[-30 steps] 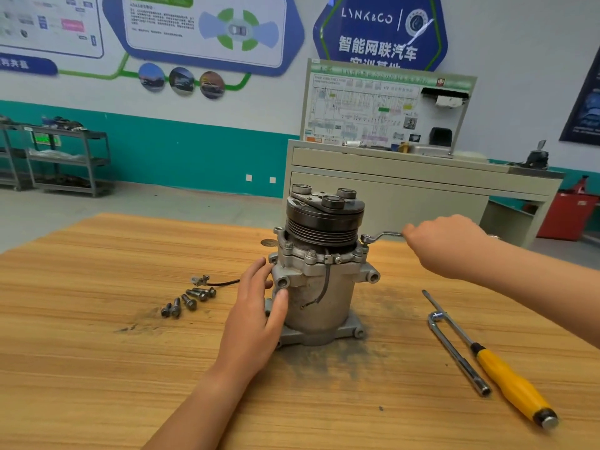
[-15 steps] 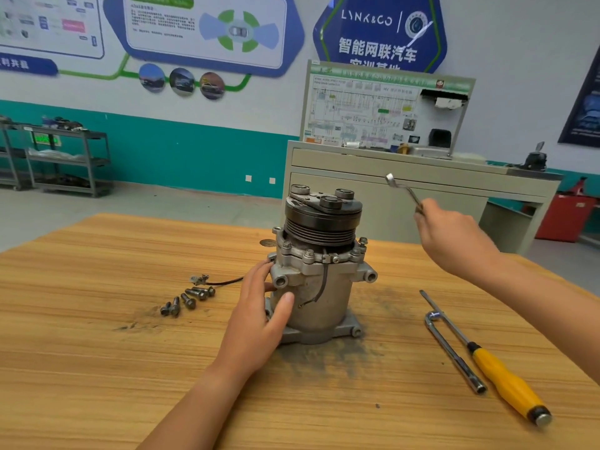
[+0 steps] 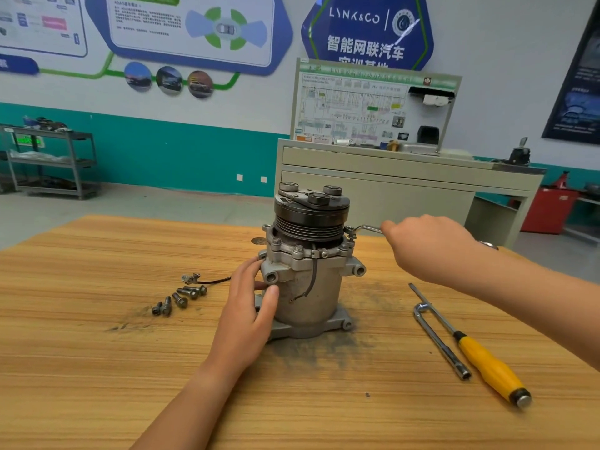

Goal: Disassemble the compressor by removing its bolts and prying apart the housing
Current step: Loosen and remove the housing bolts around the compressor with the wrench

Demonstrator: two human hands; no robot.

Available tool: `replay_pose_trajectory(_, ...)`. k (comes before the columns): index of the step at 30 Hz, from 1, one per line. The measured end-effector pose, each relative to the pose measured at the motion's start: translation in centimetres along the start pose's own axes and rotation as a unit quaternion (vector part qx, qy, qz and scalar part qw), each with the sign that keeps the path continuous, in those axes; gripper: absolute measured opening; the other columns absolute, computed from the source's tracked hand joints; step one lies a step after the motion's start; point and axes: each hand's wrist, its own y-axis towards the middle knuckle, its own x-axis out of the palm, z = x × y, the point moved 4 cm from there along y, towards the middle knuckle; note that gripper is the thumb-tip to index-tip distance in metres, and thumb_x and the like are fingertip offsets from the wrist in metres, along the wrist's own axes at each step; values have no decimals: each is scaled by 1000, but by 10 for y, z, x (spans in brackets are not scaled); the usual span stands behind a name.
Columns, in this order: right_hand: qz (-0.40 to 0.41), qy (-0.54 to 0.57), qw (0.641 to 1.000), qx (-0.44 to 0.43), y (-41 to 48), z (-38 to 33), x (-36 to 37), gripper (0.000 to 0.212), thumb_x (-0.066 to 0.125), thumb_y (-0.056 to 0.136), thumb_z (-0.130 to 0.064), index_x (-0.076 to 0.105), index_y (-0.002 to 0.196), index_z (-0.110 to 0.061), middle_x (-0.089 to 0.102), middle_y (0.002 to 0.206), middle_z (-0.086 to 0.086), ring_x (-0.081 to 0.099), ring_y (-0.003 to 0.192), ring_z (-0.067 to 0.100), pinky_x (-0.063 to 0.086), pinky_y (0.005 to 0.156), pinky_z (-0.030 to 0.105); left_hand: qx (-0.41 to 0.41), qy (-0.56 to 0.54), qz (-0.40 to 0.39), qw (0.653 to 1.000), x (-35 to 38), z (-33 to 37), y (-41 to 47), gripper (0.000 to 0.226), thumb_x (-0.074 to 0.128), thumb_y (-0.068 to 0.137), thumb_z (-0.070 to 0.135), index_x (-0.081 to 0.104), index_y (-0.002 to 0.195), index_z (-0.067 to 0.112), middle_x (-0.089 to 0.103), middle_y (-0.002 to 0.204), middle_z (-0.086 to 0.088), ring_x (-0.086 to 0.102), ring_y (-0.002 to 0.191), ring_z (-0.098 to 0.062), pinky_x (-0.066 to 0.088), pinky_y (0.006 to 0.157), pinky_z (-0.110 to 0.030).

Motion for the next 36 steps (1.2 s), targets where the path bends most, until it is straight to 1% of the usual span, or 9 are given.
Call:
replay_pose_trajectory(6,-4,-27,1000,0,4,1,-7,25,36,91,-5,52,107,-14,42,63,-1,39,51,12,29,41,23,7,6,7,1000,0,-2,1,44,41,98,28,36,140,15,30,135,12,28,102,36,27,77,9)
replay_pose_trajectory(11,-17,-9,1000,9,7,3,-12,27,37,91,-8,57,107,-14,48,68,-1,45,56,13,39,48,24,9,-2,9,1000,-1,2,1,39,39,94,37,34,132,31,33,130,15,34,103,30,31,76,6)
replay_pose_trajectory(19,-27,-61,998,-19,2,-11,-12,16,41,91,-7,41,77,-15,40,61,0,38,49,13,29,40,23,13,7,11,1000,-1,-2,-1,33,39,97,33,34,130,34,33,130,14,38,102,27,32,73,6)
replay_pose_trajectory(23,-55,-16,997,-50,4,-5,-8,24,35,95,-27,53,94,-11,45,67,0,43,57,12,34,47,25,10,7,8,1000,-1,-3,0,48,34,91,46,37,135,25,33,130,15,38,103,26,35,74,2)
replay_pose_trajectory(26,-137,50,987,-59,9,11,-2,42,29,97,-32,43,130,-12,59,104,9,56,92,22,45,75,31,1,8,3,1000,-1,-5,1,58,31,88,53,38,137,23,33,133,14,38,104,25,35,75,-4)
replay_pose_trajectory(28,-154,30,986,-61,17,18,5,41,29,98,-25,37,136,-13,57,116,10,55,103,25,46,85,32,-4,14,-3,1000,0,-7,1,49,35,92,44,39,137,24,35,135,11,38,104,25,36,75,-4)
replay_pose_trajectory(30,-147,-10,987,-62,27,19,13,35,33,95,-14,46,127,-13,59,96,5,58,85,20,50,73,29,-4,15,-6,1000,1,-7,1,41,37,94,39,38,134,30,35,133,11,39,103,24,36,74,-1)
replay_pose_trajectory(33,-107,-65,991,-52,43,18,20,30,36,92,-5,53,116,-12,45,70,-1,44,58,11,37,48,21,-4,9,-12,1000,2,-6,2,39,36,91,42,36,129,34,35,129,13,39,103,23,36,74,2)
replay_pose_trajectory(36,-53,-76,995,-48,58,11,22,24,38,93,-4,54,111,-10,40,66,-1,45,60,14,39,51,25,-2,6,-12,1000,3,-6,3,40,35,90,44,36,128,35,36,129,14,40,104,21,38,75,-2)
